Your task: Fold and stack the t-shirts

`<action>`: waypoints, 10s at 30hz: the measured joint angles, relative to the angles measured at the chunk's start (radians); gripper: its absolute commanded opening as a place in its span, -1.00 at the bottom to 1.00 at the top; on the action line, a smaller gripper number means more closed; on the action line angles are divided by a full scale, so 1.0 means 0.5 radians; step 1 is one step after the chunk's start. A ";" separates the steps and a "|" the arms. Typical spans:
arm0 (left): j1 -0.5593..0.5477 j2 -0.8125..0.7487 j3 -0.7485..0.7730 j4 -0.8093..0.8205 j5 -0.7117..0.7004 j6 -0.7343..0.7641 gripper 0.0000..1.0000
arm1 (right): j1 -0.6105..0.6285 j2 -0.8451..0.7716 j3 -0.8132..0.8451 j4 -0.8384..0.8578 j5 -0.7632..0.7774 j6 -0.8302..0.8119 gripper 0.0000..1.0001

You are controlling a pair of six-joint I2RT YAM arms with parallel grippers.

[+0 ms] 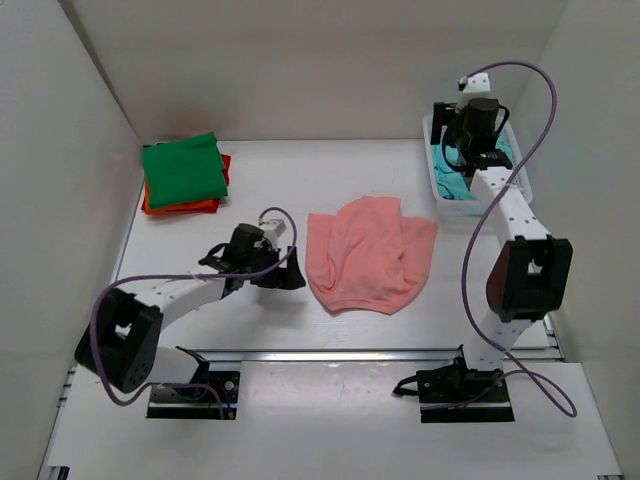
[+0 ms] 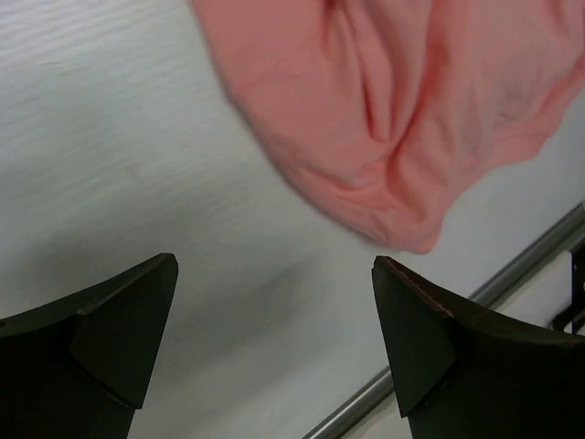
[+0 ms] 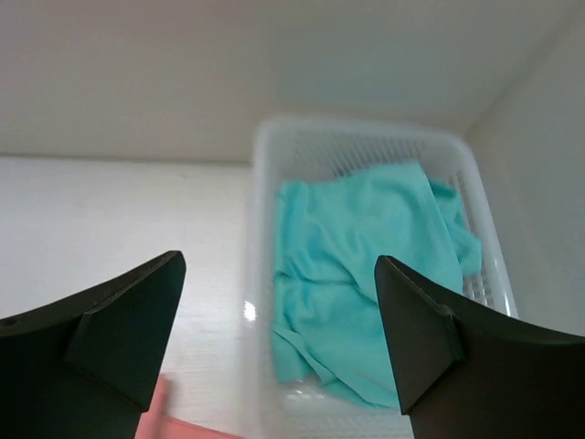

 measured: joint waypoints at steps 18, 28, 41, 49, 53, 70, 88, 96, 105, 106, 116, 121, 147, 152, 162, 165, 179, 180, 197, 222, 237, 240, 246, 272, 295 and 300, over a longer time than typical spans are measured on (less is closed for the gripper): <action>-0.467 0.846 0.237 0.829 0.294 -0.668 -1.00 | 0.321 -1.716 -1.645 -0.305 -0.185 0.653 0.68; -0.346 0.204 0.106 0.560 0.159 -0.695 -1.00 | 0.133 -1.936 -2.295 -0.456 -0.510 1.128 0.18; -0.248 -0.041 -0.014 0.370 0.072 -0.694 -1.00 | 0.517 -1.027 -2.374 0.216 -0.883 1.778 -1.00; 0.318 -0.258 0.919 -0.411 0.228 -0.455 -1.00 | 0.323 -1.407 -1.157 -0.571 -0.858 1.493 -0.99; 0.279 -0.334 1.672 -0.573 0.311 -0.372 -1.00 | 0.108 -1.578 -0.400 -0.669 -1.073 1.385 -1.00; 0.452 -0.439 2.844 -0.910 0.893 -0.581 -1.00 | -0.668 -1.690 0.887 -1.041 -1.965 1.417 -1.00; 0.521 -0.665 0.847 0.401 0.886 -1.254 -1.00 | 0.064 -0.450 1.160 -0.946 -1.666 1.196 -1.00; 1.229 -0.377 0.293 0.356 0.343 -0.986 0.13 | 0.609 1.251 2.026 -0.929 -1.094 0.949 0.47; 1.003 -0.629 0.124 0.130 0.093 -0.669 0.11 | 0.500 0.439 0.159 -0.982 -0.451 0.671 0.48; 0.988 -0.686 0.066 0.109 0.086 -0.642 0.10 | 0.482 0.230 -0.001 -0.983 -0.404 0.673 0.49; 0.814 -0.832 -0.359 -0.156 -0.069 -0.482 0.04 | 0.829 -0.980 -1.288 -0.433 -0.359 0.812 -0.66; 0.797 -0.793 -0.399 -0.190 -0.102 -0.446 0.04 | 0.963 -0.645 -1.632 -0.408 -0.411 0.910 -0.49; 0.716 -0.474 -0.114 -0.544 -0.133 -0.037 0.16 | 0.645 0.214 -0.328 -0.859 0.146 0.435 -0.02; 0.484 -0.270 -0.011 -0.773 -0.170 0.074 0.28 | 0.626 -0.141 -0.465 -0.860 0.145 0.443 0.06; 0.366 -0.051 0.056 -0.990 -0.349 0.179 0.45 | 0.388 -0.430 -1.138 -0.763 0.113 0.566 0.09; 0.318 0.030 0.099 -1.019 -0.378 0.184 0.31 | 0.353 -0.404 -1.186 -0.716 0.103 0.585 0.10; 0.313 0.093 0.114 -0.982 -0.398 0.198 -1.00 | 0.060 -0.184 -1.276 -0.326 -0.262 0.669 -0.62; 0.315 0.088 0.112 -0.982 -0.398 0.200 -1.00 | 0.052 -0.178 -1.276 -0.314 -0.292 0.671 -0.83; 0.381 -0.345 0.526 -1.463 -0.391 0.358 -1.00 | 0.289 -0.986 -1.537 -0.627 -0.288 0.718 -1.00; 0.430 -0.736 0.726 -1.984 -0.310 0.511 -1.00 | 0.027 -1.756 -1.624 -1.507 -0.347 0.650 -0.99; 0.683 -0.490 0.770 -1.579 -0.449 0.456 -1.00 | -0.041 -1.447 -1.617 -1.380 -0.482 0.426 -1.00; 0.694 -0.454 0.764 -1.510 -0.455 0.453 -1.00 | -0.040 -1.353 -1.617 -1.308 -0.501 0.407 -0.99; 0.735 -0.332 0.736 -1.381 -0.468 0.447 -1.00 | -0.041 -1.179 -1.613 -1.186 -0.508 0.373 -1.00; 0.929 0.340 0.803 -0.974 -0.531 0.378 -1.00 | -0.093 -0.619 -1.405 -0.812 -0.494 0.329 -1.00; 0.816 0.239 0.859 -0.629 -0.316 0.291 -0.01 | 0.083 -0.595 -1.367 -0.751 -0.170 0.408 0.06; 0.680 -0.065 0.525 -0.589 -0.428 0.264 -0.10 | 0.333 -0.844 -1.382 -0.696 -0.126 0.514 0.02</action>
